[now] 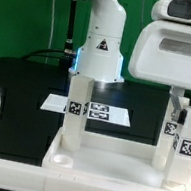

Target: Assemble desk

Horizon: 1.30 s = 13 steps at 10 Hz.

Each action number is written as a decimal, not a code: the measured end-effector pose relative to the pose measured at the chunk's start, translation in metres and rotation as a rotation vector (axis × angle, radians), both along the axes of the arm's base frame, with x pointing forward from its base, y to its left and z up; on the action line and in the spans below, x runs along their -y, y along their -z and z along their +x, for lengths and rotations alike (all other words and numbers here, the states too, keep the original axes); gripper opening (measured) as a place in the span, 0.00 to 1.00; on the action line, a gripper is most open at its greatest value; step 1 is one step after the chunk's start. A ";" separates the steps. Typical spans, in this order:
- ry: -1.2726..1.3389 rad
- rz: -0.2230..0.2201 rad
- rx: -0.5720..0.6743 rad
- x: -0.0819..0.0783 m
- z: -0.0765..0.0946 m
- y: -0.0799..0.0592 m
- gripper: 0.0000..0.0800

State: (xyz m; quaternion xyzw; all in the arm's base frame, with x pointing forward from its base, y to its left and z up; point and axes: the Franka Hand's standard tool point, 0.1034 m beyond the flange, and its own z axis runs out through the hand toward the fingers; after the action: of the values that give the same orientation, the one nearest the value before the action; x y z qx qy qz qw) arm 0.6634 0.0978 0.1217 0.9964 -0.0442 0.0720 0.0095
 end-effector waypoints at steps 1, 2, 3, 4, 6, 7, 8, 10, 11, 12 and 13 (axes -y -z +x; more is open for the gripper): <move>0.017 0.002 0.000 0.000 0.000 0.000 0.36; 0.017 0.002 0.000 0.000 0.000 0.000 0.36; 0.038 0.007 0.001 0.000 0.000 0.000 0.36; 0.164 0.027 0.004 0.003 0.001 0.001 0.36; 0.361 0.053 0.009 0.003 0.001 0.001 0.36; 0.441 0.066 0.010 0.003 0.001 0.001 0.36; 0.545 0.082 0.012 0.003 0.001 0.002 0.36; 0.698 0.103 0.014 0.005 0.001 0.002 0.36; 0.813 0.126 0.012 0.007 0.000 0.002 0.36; 0.918 0.145 0.007 0.009 0.000 0.003 0.36; 1.004 0.156 0.002 0.010 -0.001 0.003 0.36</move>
Offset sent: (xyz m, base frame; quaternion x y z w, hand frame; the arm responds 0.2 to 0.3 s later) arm 0.0059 -0.0096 -0.0060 0.0000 -0.0120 0.2467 0.9690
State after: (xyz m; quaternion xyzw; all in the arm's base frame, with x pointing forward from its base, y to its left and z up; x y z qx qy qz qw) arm 0.6626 0.0873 0.1185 0.8500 -0.5228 0.0562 -0.0315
